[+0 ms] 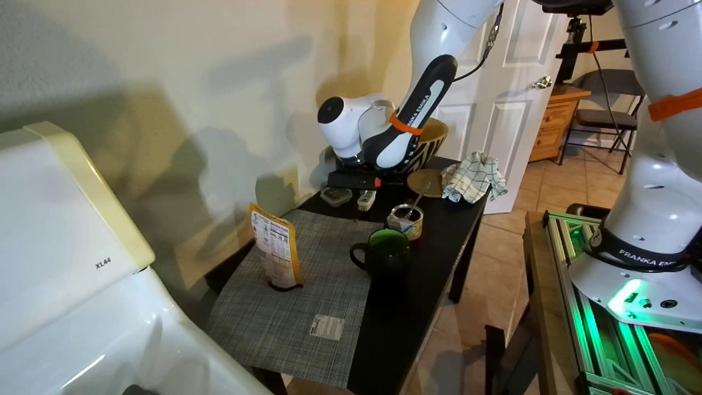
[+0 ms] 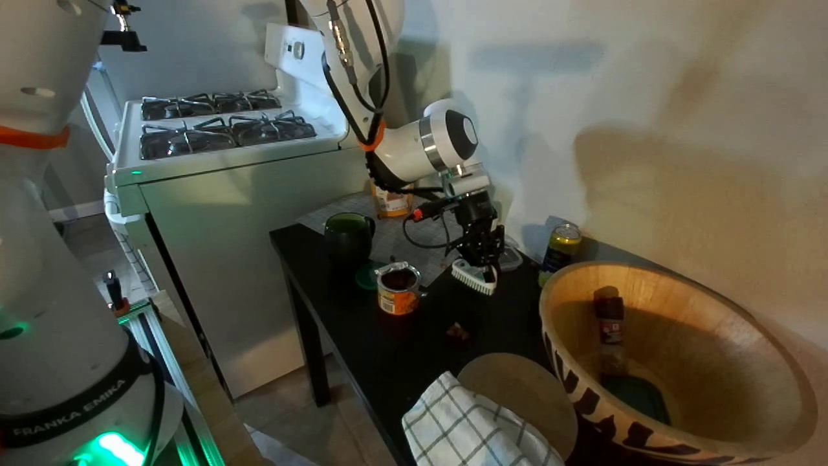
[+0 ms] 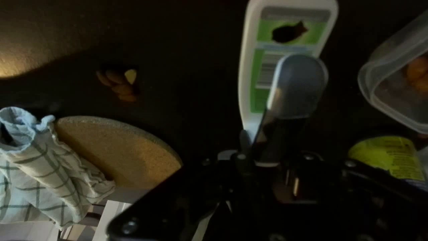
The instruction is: Use the brush to sweep the contents on the table
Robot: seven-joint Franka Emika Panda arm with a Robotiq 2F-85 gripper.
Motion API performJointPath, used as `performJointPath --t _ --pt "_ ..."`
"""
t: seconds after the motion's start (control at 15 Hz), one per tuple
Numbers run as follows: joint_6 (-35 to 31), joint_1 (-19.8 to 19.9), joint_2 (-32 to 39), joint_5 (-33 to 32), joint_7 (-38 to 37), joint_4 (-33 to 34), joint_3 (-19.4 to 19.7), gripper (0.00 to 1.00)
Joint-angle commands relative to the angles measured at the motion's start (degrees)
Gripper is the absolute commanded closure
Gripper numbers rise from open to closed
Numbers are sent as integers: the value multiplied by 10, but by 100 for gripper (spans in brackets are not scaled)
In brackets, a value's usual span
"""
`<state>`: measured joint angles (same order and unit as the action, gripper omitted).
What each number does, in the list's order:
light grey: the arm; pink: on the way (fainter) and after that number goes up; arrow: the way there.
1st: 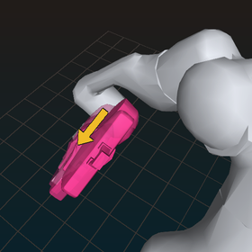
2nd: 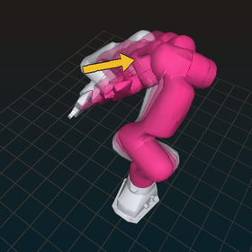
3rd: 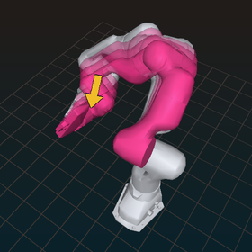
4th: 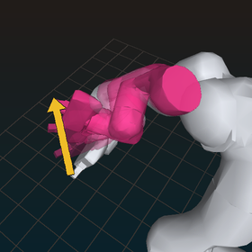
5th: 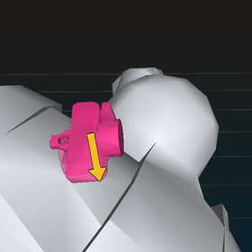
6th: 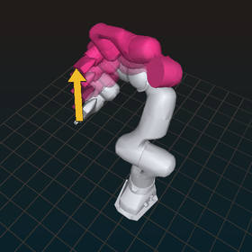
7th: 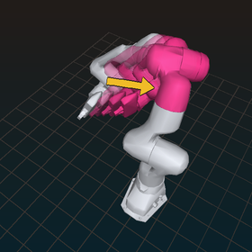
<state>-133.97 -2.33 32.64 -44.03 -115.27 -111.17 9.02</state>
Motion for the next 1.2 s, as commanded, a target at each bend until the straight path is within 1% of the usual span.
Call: performJointPath --t 0.0,0.07,0.13,0.2,0.27,0.53,0.6,0.67,0.73,0.93,1.0,1.07,1.13 --pt "-49 -3 23 4 -33 2 12 94" --pt "-60 -2 26 7 -31 2 12 94" --pt "-63 -3 26 9 -29 1 13 51" --pt "-68 -6 21 6 -28 -5 16 49" --pt "-68 -9 13 3 -29 -14 18 43" --pt "-78 -18 -49 -23 -25 -87 25 13" --pt "-100 -24 -74 -54 -39 -117 35 7" --pt "-120 -35 -95 -101 -62 -139 51 1" --pt "-143 -57 -116 -161 -97 -163 81 0" --pt "-161 -144 -171 -297 -142 -204 184 0" --pt "-169 -172 -184 -342 -168 -210 217 0" --pt "-118 -57 -149 -290 -108 -163 95 0" --pt "-110 -56 -164 -300 -107 -171 94 0"
